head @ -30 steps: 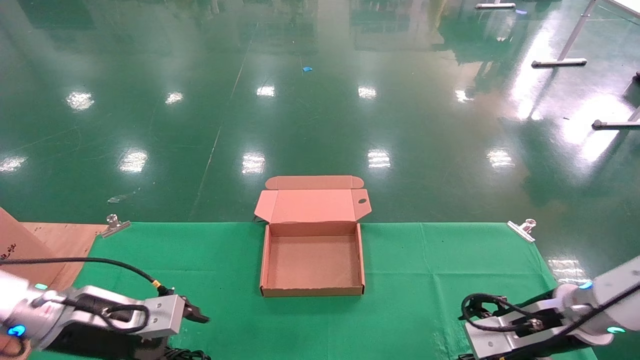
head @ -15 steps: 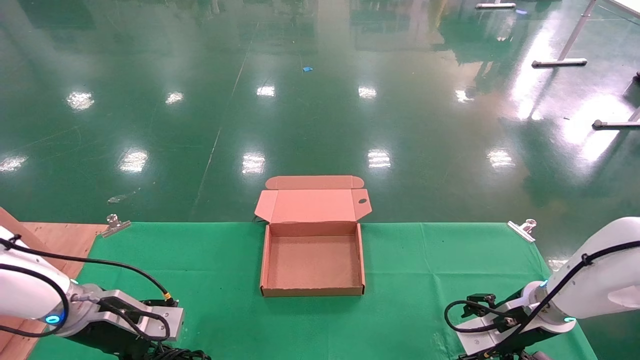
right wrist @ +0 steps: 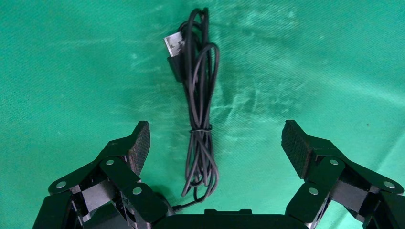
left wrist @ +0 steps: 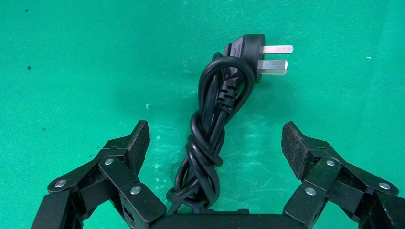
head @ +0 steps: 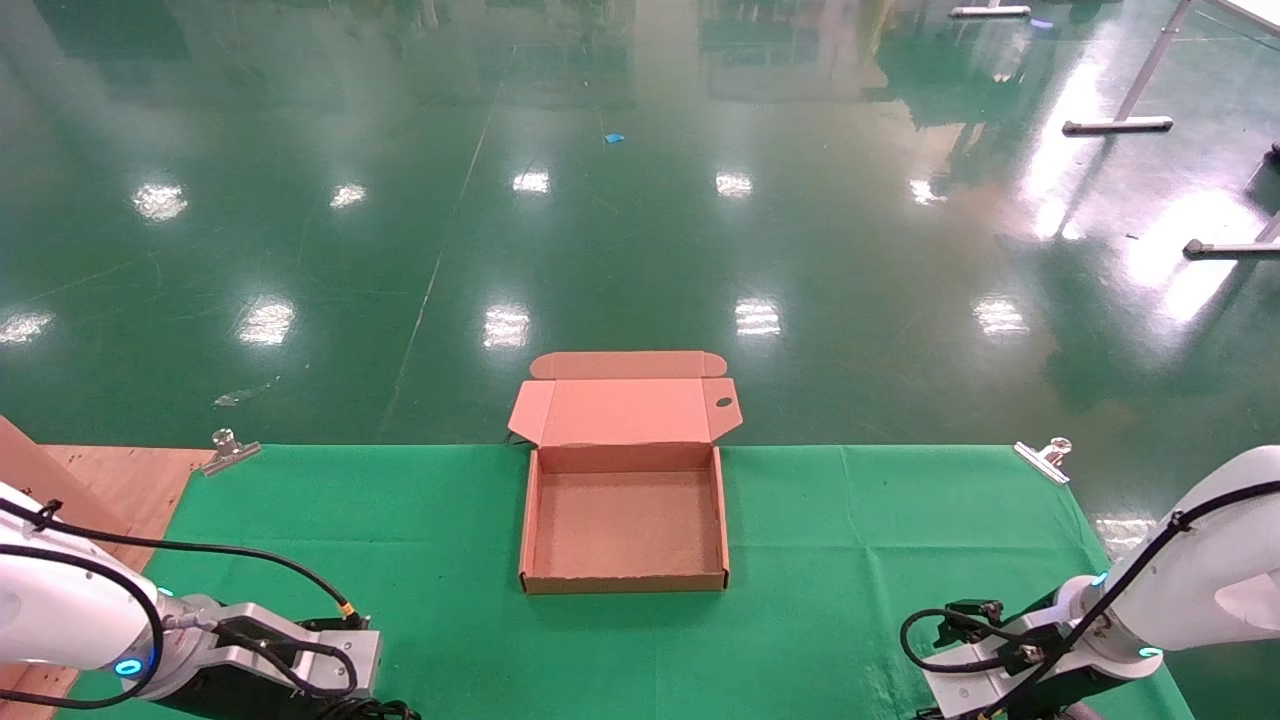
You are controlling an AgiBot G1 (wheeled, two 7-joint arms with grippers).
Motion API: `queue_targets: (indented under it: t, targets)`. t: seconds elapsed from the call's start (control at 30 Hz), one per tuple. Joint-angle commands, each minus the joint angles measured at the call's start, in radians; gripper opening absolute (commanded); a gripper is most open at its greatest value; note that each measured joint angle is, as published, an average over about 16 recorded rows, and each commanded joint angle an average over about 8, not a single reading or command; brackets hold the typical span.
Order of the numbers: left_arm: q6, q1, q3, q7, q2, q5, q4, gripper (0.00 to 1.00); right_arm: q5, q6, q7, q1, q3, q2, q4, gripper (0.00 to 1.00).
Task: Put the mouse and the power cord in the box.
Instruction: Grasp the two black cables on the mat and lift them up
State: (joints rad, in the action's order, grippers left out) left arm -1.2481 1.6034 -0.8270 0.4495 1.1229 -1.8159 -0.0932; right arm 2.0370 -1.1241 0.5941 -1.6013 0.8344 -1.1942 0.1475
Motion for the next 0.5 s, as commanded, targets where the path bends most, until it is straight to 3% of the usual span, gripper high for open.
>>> queue_targets:
  t: [0.03, 0.5]
  targets:
    - [0.005, 0.003, 0.002, 0.010, 0.003, 0.003, 0.016, 0.02, 0.000, 0.007, 0.014, -0.002, 0.000, -0.006, -0.022, 0.02]
    - [0.024, 0.004, 0.010, 0.050, 0.006, 0.014, 0.066, 0.00, -0.011, 0.039, 0.064, -0.010, -0.007, -0.032, -0.097, 0.00]
